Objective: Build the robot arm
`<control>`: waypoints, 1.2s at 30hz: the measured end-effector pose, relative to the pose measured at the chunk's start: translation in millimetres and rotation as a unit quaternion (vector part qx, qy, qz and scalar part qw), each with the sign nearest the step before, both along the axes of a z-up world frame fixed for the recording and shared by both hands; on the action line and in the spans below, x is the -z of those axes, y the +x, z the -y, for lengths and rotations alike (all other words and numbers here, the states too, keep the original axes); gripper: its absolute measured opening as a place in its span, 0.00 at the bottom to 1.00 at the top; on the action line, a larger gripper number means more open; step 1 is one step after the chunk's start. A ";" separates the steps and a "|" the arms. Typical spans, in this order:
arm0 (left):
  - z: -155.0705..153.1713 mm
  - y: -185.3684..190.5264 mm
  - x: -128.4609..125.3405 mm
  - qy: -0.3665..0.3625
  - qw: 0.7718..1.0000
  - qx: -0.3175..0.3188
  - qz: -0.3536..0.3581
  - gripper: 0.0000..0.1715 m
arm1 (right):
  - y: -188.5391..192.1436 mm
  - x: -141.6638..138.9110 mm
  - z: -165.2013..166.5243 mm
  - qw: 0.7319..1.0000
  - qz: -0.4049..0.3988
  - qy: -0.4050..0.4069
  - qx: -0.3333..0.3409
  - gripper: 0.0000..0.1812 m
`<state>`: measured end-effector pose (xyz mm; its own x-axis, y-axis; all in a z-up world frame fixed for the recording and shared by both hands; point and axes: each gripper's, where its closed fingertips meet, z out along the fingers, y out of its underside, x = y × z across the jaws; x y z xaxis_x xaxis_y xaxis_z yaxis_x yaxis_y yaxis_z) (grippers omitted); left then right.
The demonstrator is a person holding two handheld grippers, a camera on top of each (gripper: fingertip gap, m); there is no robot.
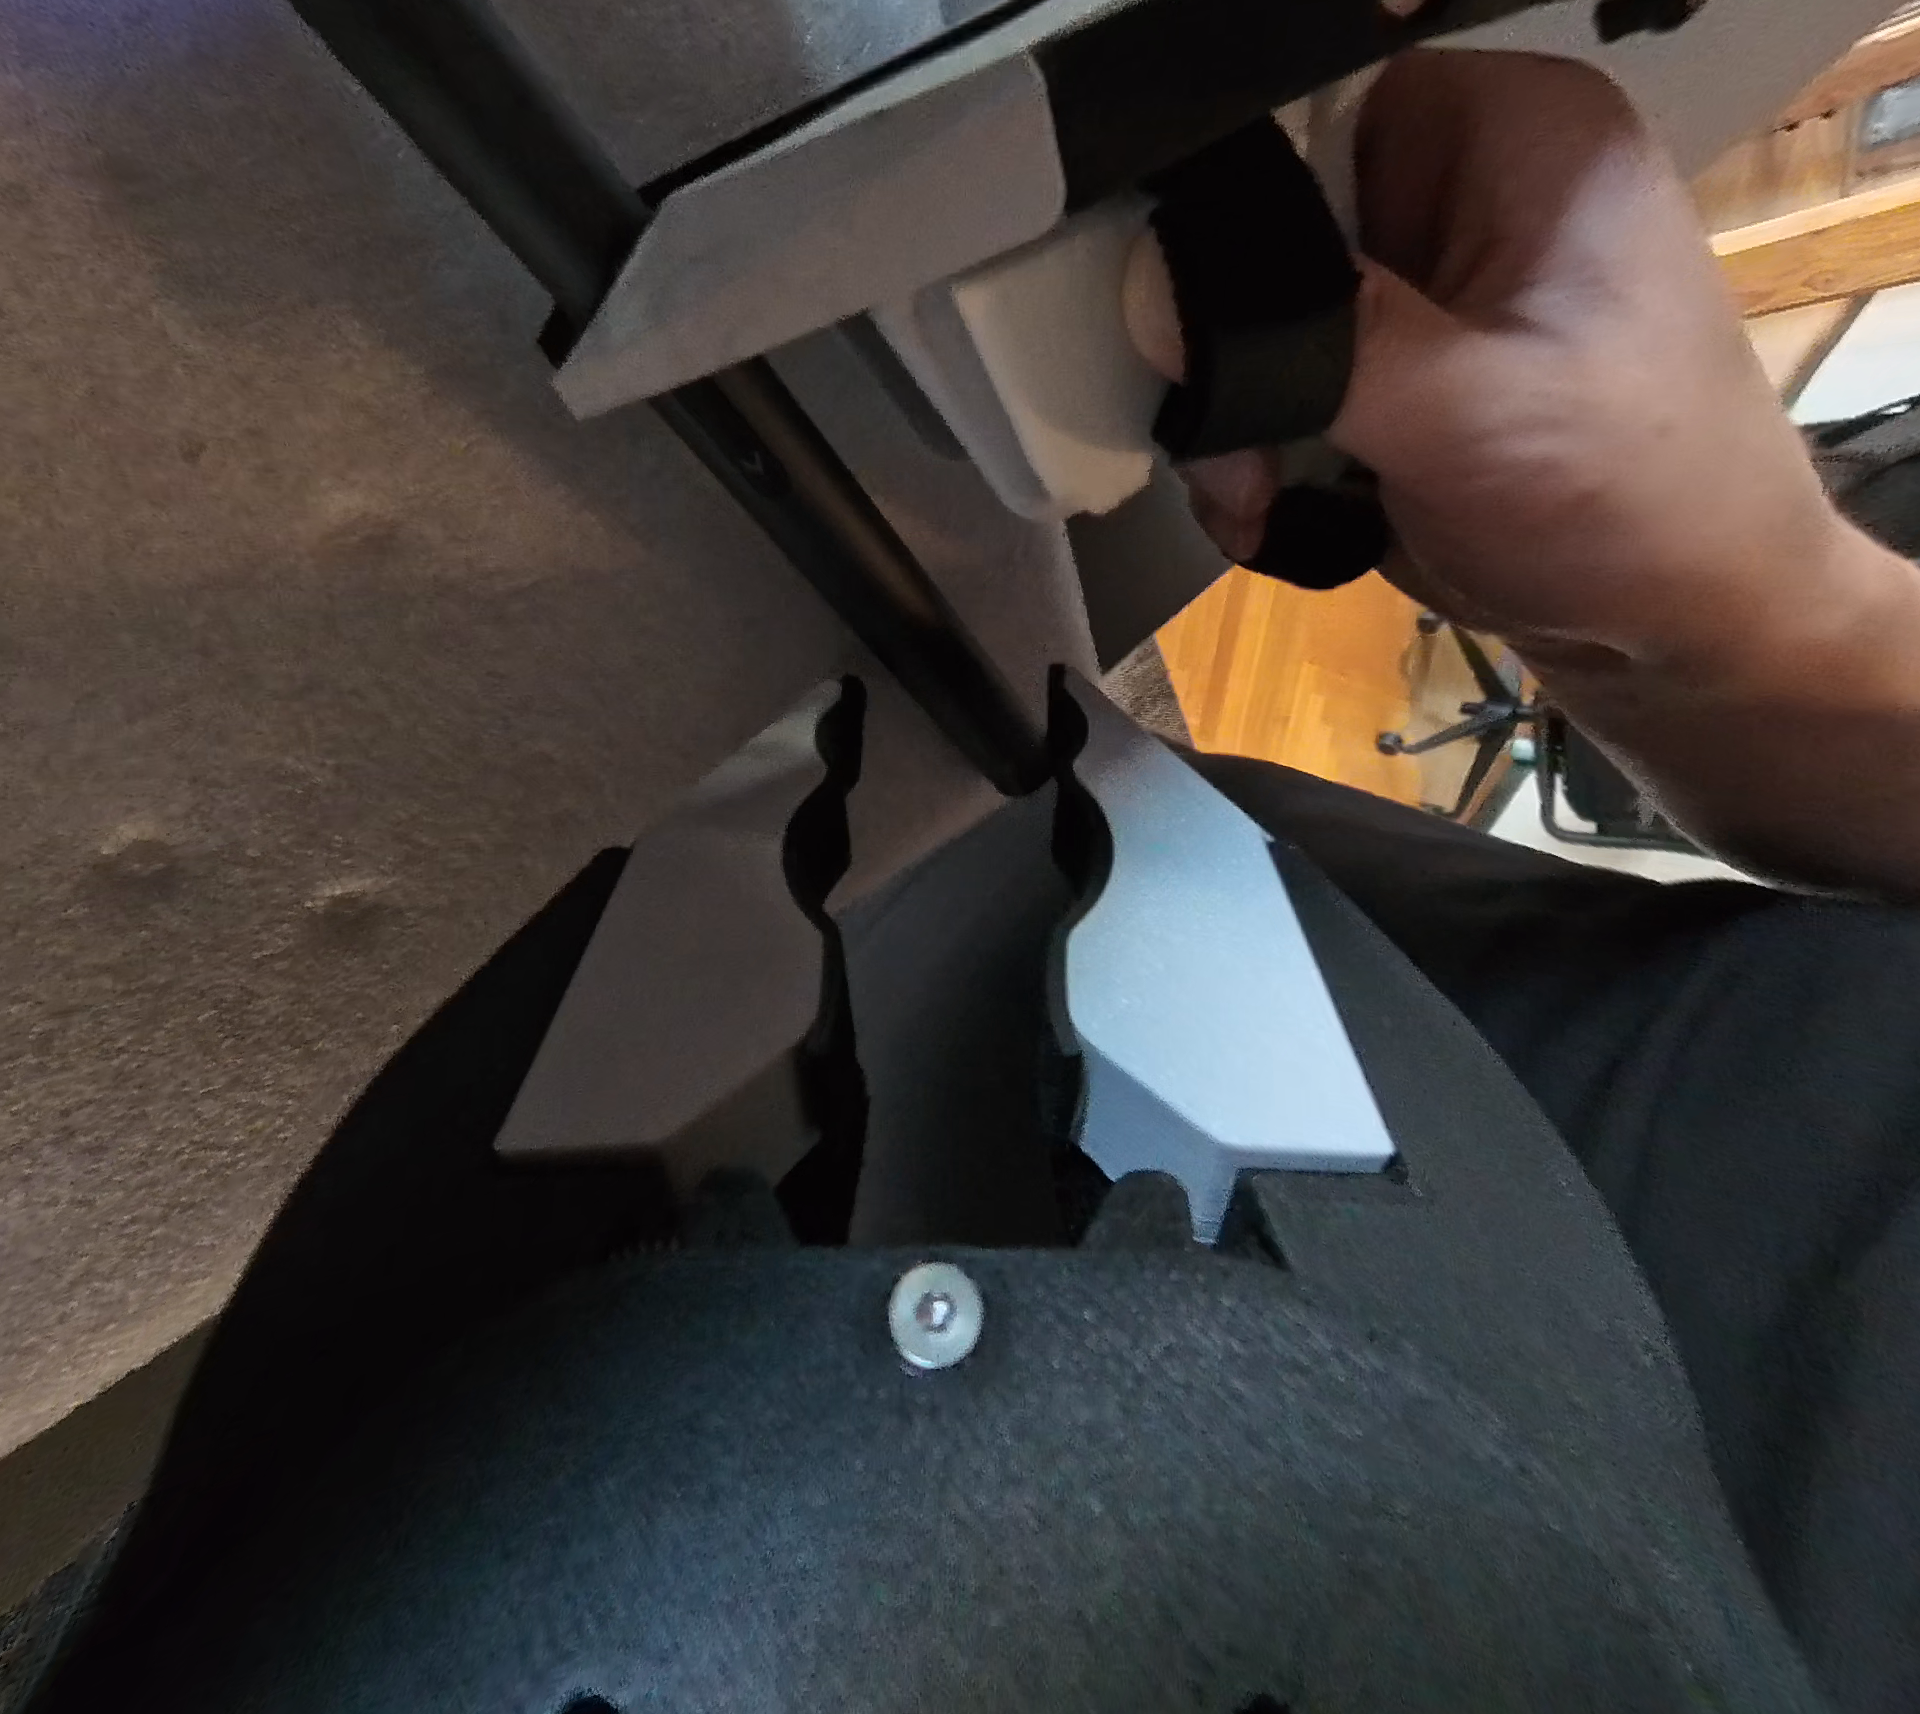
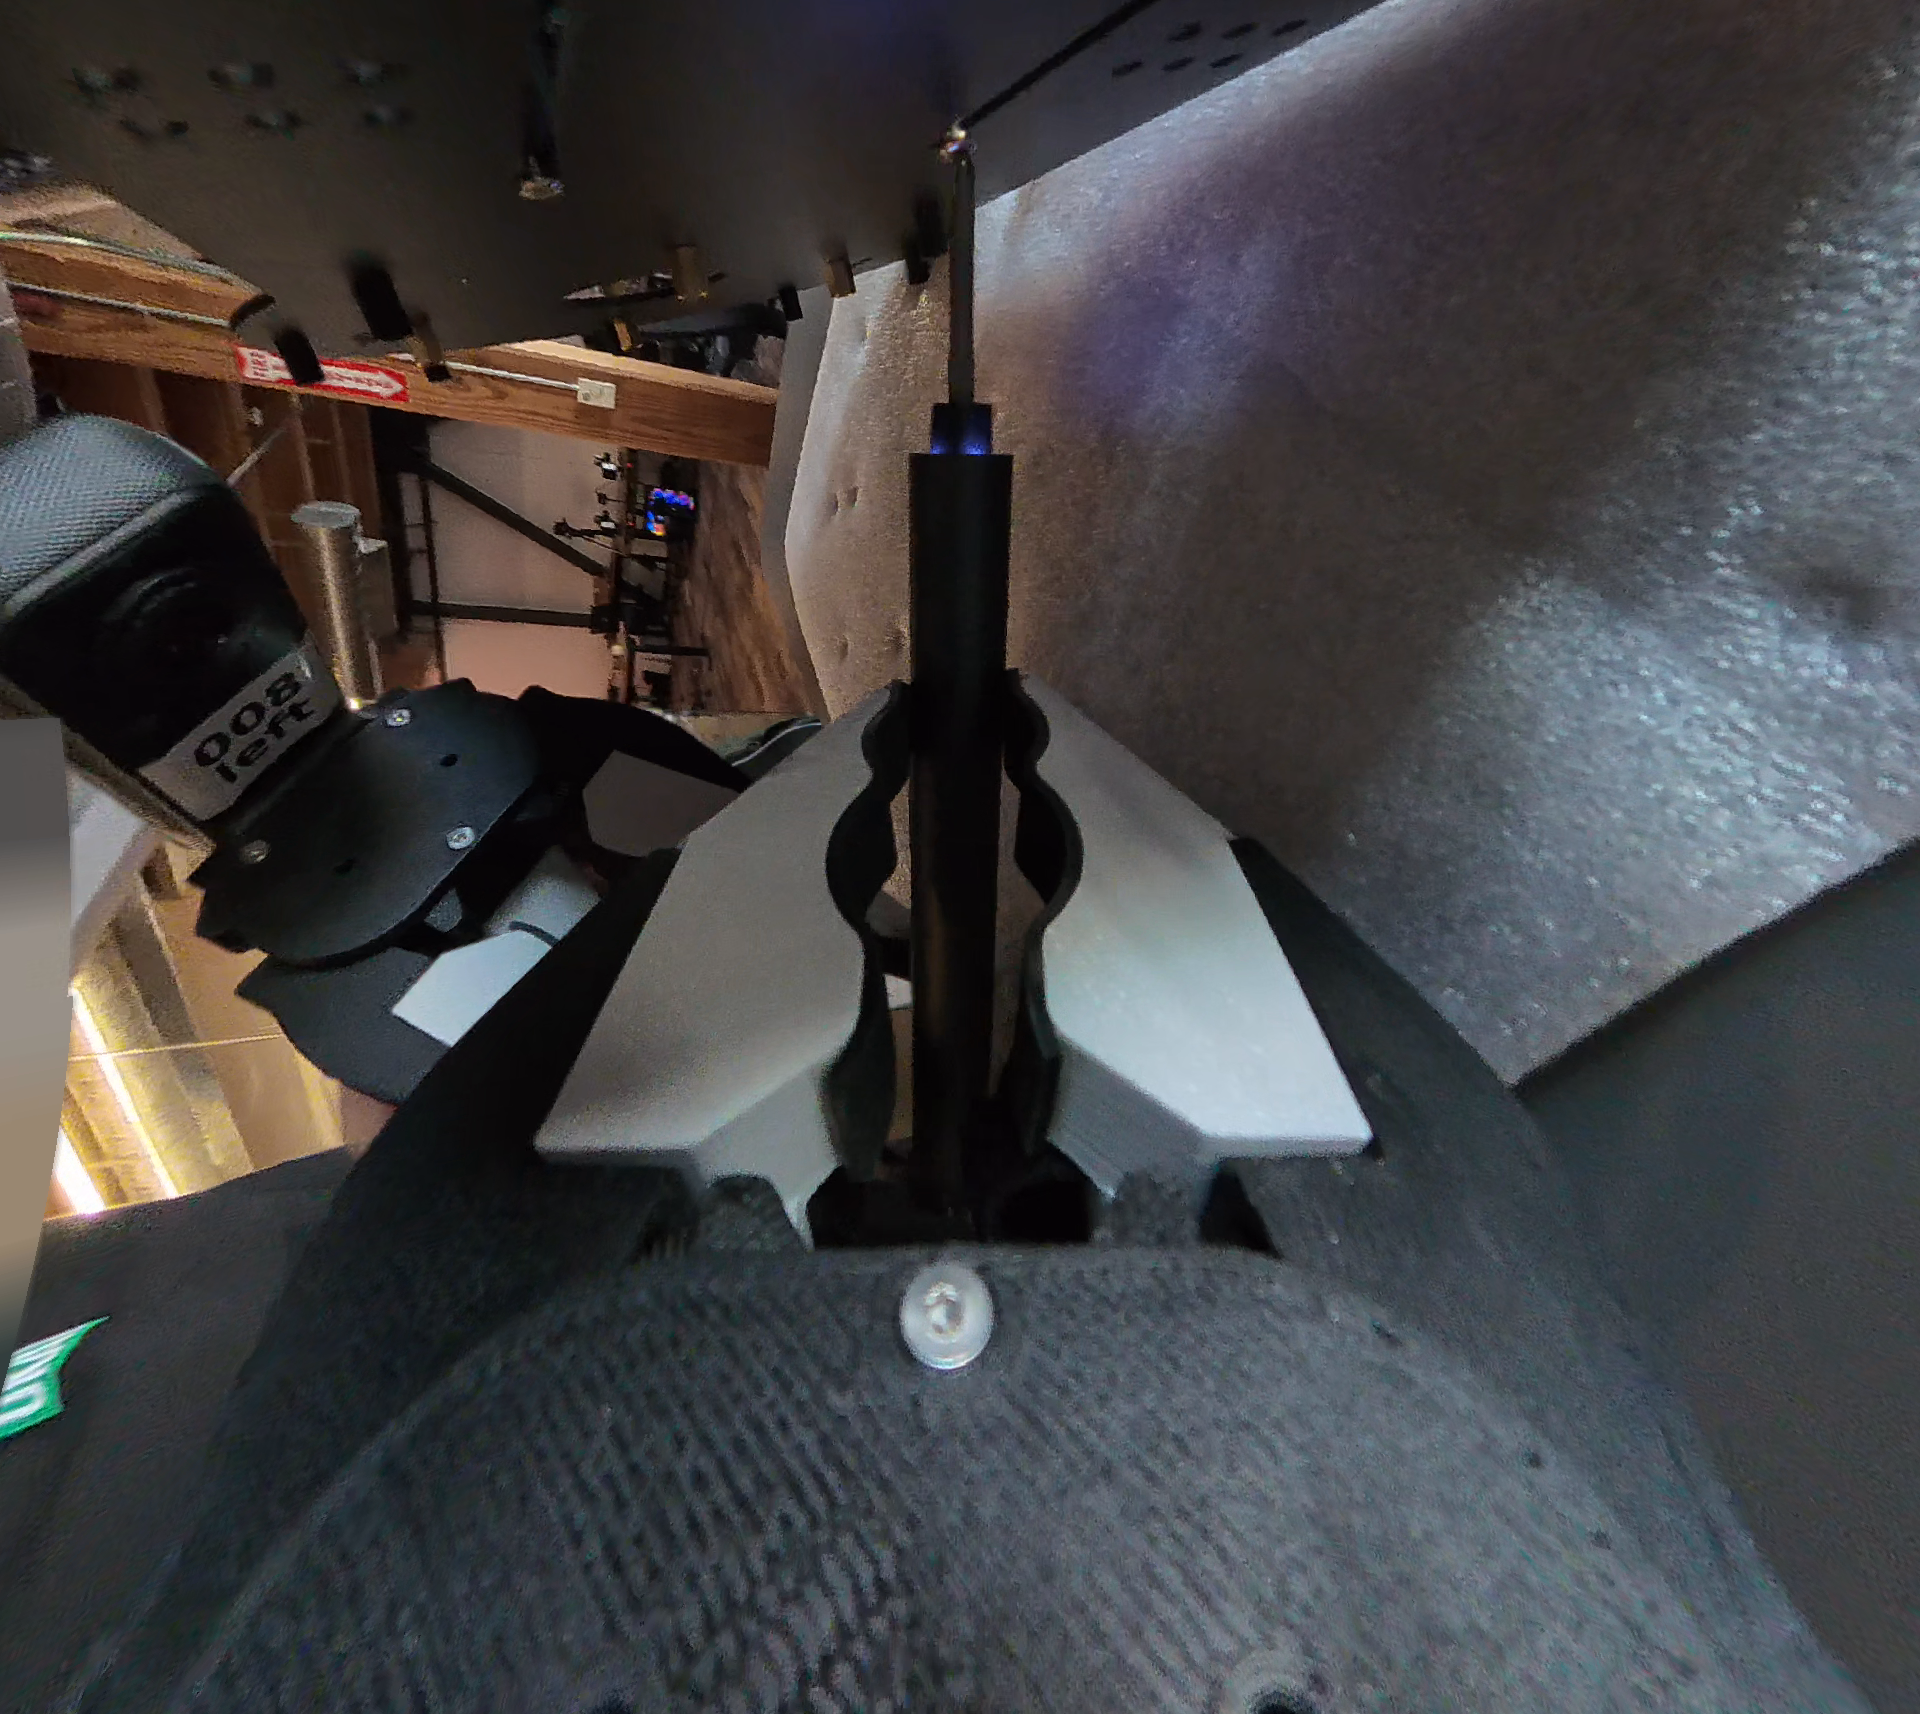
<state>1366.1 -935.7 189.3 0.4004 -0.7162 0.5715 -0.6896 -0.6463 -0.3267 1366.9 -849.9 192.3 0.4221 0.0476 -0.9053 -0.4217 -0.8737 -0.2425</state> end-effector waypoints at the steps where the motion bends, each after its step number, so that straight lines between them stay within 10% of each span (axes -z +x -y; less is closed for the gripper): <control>1: 0.1 -3.4 -1.5 -0.004 1.000 0.000 0.009 0.20 | -0.4 0.7 0.4 1.000 -0.006 -0.005 0.002 0.09; 16: -23.3 -65.2 -10.3 -0.030 0.988 0.025 0.148 0.11 | 1.3 5.1 7.0 0.998 -0.035 -0.039 0.031 0.09; 24: -67.4 -94.4 -13.7 0.134 0.975 0.055 0.171 0.08 | -2.6 6.1 15.2 0.998 -0.014 -0.059 0.030 0.09; 36: -89.3 -99.8 -25.4 0.163 0.964 0.058 0.202 0.06 | 17.2 9.7 23.5 0.992 0.057 -0.111 0.031 0.10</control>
<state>1266.3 -846.4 214.7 0.0997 -0.9107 0.4008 -0.5248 -0.3903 -0.7564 1384.1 -873.4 182.6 0.5176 -0.1762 -0.8373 -0.4565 -0.8845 -0.0961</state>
